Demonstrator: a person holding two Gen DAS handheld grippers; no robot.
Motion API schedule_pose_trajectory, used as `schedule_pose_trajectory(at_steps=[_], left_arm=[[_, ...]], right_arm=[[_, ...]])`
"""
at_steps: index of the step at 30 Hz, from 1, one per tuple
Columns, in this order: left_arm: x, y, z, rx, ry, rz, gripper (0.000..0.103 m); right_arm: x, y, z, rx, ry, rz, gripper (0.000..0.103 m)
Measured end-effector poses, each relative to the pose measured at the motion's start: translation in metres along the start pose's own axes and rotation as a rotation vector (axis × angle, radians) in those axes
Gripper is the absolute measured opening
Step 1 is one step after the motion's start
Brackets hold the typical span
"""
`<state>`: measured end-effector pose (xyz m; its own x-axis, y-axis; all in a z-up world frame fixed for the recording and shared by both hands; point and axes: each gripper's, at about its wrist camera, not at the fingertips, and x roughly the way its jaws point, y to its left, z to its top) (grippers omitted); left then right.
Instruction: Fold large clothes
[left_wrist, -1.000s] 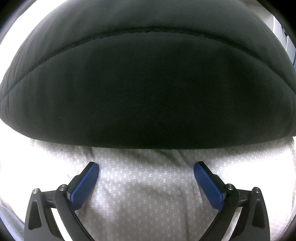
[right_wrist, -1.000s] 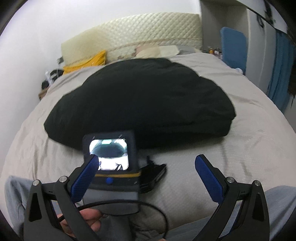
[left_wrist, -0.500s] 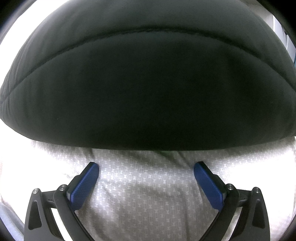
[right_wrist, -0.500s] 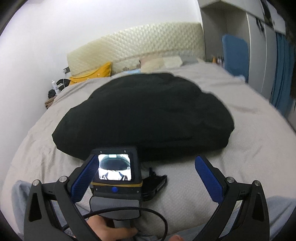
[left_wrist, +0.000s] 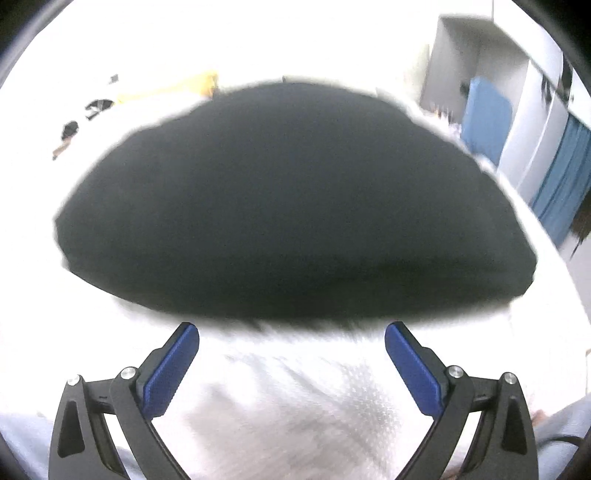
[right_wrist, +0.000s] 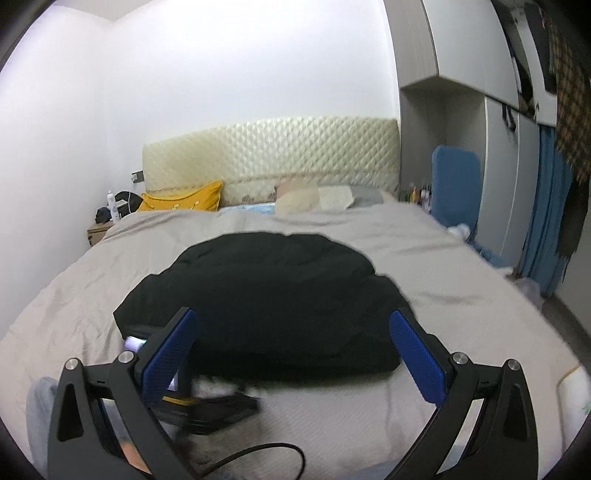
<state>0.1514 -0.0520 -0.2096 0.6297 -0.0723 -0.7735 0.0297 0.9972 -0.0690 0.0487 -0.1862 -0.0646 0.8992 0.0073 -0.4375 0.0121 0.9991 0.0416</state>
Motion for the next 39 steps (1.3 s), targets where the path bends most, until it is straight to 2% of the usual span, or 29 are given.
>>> schedule_pose_trajectory(at_steps=[7, 11, 14, 23, 28, 39], left_arm=[[-0.138, 0.039, 0.032, 0.015, -0.258, 0.080, 0.102], [-0.187, 0.047, 0.033, 0.048, -0.309, 0.072, 0.102], [-0.211, 0.041, 0.037, 0.032, -0.305, 0.051, 0.102], [-0.232, 0.037, 0.018, 0.034, -0.307, 0.046, 0.102], [-0.225, 0.038, 0.013, 0.028, -0.290, 0.052, 0.102], [-0.221, 0.034, 0.010, 0.023, -0.270, 0.053, 0.102]], right_arm=[[-0.021, 0.000, 0.011, -0.005, -0.013, 0.003, 0.103], [-0.025, 0.003, 0.011, 0.009, -0.007, -0.004, 0.103], [-0.023, 0.005, 0.008, 0.005, 0.020, -0.003, 0.103], [-0.024, 0.005, -0.014, -0.005, 0.094, -0.016, 0.103], [-0.022, 0.005, -0.024, -0.008, 0.127, -0.023, 0.103], [-0.026, 0.001, -0.028, 0.003, 0.131, -0.023, 0.103]])
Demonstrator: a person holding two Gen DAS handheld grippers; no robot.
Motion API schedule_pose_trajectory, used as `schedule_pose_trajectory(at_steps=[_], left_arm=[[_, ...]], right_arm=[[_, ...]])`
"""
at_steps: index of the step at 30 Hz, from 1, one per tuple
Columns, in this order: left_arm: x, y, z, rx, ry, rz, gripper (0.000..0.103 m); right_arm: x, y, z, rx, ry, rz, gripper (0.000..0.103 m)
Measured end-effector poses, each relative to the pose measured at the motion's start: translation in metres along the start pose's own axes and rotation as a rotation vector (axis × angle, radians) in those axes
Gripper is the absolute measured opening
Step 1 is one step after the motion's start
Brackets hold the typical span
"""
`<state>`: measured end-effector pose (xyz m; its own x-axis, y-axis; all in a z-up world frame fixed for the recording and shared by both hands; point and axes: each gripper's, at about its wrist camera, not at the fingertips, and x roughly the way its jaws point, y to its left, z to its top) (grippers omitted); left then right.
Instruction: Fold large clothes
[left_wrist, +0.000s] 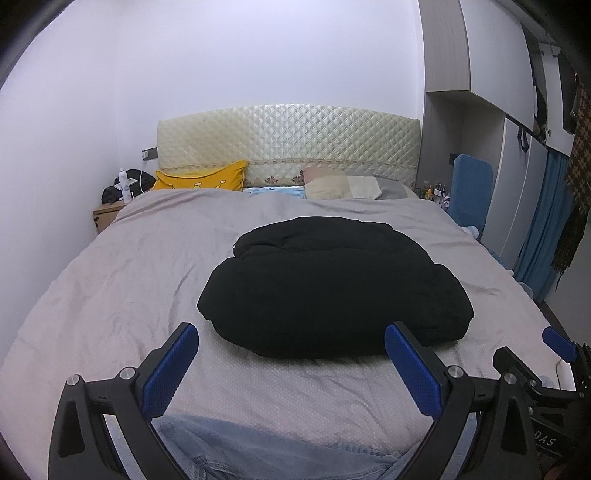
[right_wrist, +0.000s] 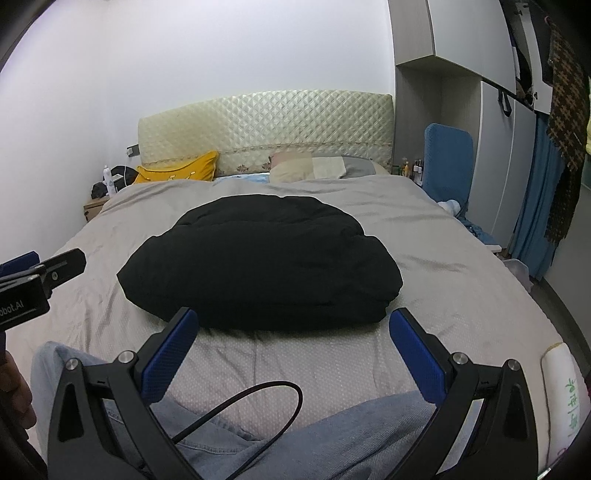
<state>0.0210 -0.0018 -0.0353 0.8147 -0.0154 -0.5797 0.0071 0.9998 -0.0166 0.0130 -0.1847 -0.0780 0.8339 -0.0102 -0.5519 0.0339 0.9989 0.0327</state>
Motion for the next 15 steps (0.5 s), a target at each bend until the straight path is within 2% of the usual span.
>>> schedule_pose_trajectory(at_steps=[7, 15], left_arm=[[0.0007, -0.0016, -0.0021, 0.003, 0.006, 0.006, 0.102], [0.0030, -0.0023, -0.0040, -0.001, 0.008, 0.009, 0.102]], right_arm=[[0.0002, -0.0038, -0.0008, 0.014, 0.001, 0.004, 0.103], [0.0034, -0.0014, -0.0031, 0.004, 0.020, 0.053, 0.103]])
